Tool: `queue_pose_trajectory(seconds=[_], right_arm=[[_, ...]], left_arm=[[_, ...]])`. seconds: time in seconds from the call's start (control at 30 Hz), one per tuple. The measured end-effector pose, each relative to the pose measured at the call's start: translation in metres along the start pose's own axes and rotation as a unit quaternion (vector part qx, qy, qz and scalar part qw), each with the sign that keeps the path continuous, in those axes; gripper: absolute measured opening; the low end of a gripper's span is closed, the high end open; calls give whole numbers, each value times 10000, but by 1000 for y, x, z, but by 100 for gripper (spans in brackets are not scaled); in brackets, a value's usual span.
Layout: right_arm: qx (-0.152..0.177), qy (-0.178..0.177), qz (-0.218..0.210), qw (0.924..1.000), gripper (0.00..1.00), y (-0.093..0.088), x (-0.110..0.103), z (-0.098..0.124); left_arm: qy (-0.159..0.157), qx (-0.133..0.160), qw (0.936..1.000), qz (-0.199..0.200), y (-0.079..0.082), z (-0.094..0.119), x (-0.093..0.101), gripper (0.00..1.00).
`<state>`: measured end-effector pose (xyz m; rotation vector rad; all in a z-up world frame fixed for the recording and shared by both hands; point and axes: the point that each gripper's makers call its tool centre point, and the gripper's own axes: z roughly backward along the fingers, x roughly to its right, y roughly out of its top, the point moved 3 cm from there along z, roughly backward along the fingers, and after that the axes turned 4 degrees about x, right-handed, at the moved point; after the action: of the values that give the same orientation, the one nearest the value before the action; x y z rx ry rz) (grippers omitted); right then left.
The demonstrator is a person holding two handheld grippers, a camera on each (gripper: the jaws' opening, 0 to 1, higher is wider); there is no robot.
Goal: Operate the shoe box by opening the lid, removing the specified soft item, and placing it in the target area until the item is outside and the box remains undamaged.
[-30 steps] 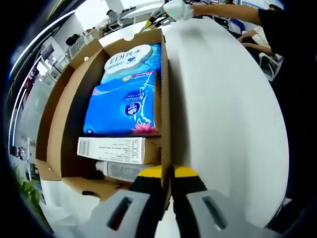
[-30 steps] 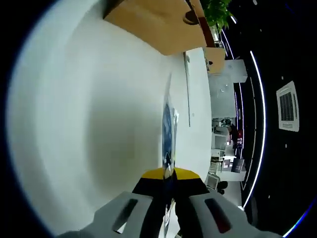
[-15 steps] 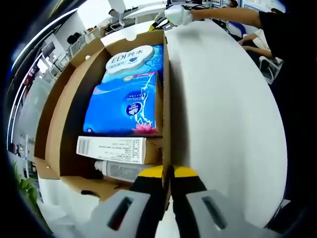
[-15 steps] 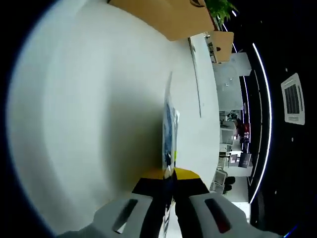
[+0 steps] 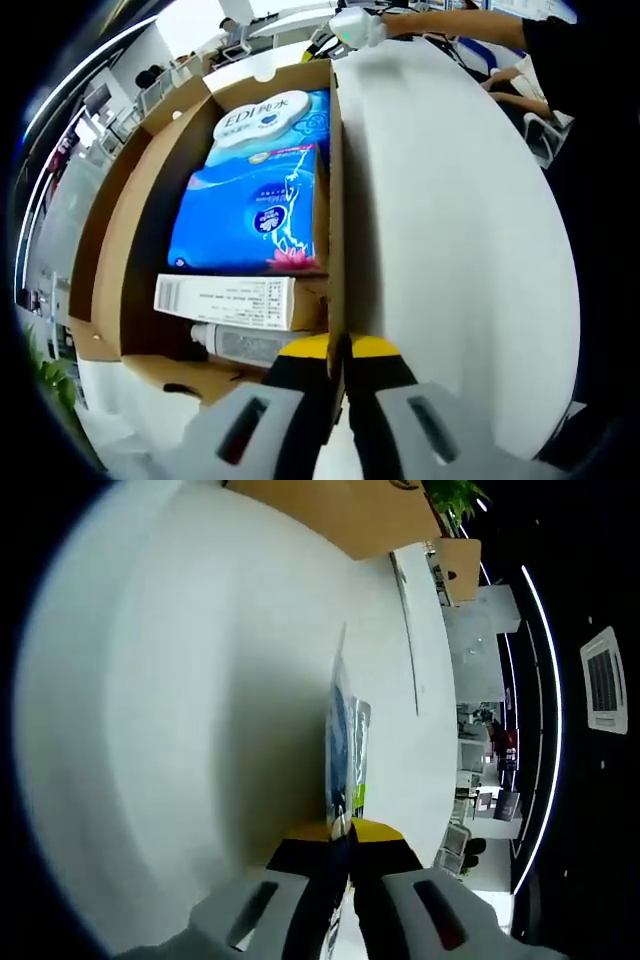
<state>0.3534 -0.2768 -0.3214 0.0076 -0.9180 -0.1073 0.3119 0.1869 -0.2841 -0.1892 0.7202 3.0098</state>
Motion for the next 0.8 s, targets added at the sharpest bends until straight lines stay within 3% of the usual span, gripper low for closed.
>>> queue_pose_trajectory(seconds=[0.57,0.8], right_arm=[[-100,332,-90,9994,8,-4,-1,12],[-107,259,-107,9995,12,-4,4,22]], left_arm=[[14,-20,10000,-14,0,0,-1,3],[18,-48,10000,-6,0,0,-1,3]])
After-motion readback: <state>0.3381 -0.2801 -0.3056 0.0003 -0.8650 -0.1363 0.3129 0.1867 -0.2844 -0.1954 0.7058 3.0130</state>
